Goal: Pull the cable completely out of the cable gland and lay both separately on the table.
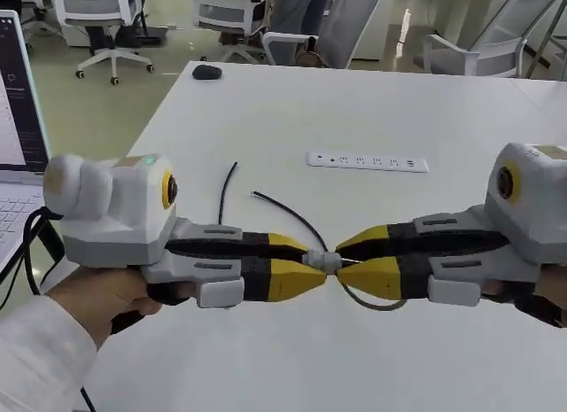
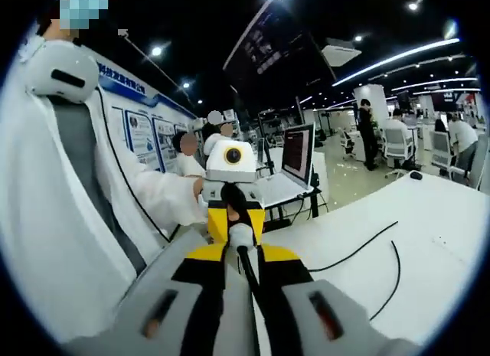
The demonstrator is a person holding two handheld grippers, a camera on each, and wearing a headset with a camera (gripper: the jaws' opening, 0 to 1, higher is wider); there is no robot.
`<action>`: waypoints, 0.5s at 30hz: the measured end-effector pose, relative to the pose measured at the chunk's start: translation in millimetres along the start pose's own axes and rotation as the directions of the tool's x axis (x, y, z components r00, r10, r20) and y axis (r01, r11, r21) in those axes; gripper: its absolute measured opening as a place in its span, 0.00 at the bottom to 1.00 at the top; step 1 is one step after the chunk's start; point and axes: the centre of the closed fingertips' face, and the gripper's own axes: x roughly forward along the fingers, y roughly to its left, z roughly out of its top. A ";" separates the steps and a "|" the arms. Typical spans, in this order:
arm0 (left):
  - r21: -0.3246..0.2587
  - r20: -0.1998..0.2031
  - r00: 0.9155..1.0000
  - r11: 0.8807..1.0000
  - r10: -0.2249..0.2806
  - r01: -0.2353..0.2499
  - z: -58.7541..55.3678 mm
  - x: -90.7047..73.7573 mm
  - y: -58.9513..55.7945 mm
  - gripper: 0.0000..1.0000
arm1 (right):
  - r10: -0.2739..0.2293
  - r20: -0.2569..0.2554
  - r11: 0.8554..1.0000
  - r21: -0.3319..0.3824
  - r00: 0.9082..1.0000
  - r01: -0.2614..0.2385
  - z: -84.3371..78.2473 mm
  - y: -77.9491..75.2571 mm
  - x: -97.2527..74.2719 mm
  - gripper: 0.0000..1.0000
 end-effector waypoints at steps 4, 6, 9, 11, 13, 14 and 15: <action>0.027 0.002 1.000 1.000 0.000 -0.001 1.1 0.3 0.1 0.15 | 0.021 0.019 0.999 0.029 1.000 -0.022 1.3 4.1 1.6 0.15; 0.046 0.003 1.000 0.999 -0.005 0.004 1.7 1.3 -2.1 0.15 | 0.025 0.023 0.999 0.036 0.999 -0.026 2.1 5.4 3.0 0.13; 0.059 0.003 1.000 0.998 -0.003 0.003 2.4 2.9 -2.7 0.15 | 0.031 0.022 0.998 0.045 0.999 -0.032 1.4 6.2 5.4 0.12; 0.062 0.004 1.000 0.998 -0.006 0.006 2.9 3.4 -3.1 0.15 | 0.037 0.025 0.998 0.057 0.999 -0.038 1.6 7.2 6.1 0.12; 0.066 0.008 1.000 0.998 -0.007 0.006 4.2 3.3 -3.7 0.15 | 0.034 0.034 0.999 0.040 0.999 -0.035 3.6 8.7 6.1 0.12; 0.061 0.002 1.000 0.998 -0.009 0.009 4.1 3.6 -3.8 0.16 | 0.034 0.032 0.998 0.048 0.999 -0.035 3.6 8.8 6.4 0.12; 0.039 -0.013 1.000 0.999 -0.003 0.004 2.5 3.9 -3.0 0.16 | 0.029 0.025 0.997 0.064 0.999 -0.031 2.0 8.1 6.1 0.11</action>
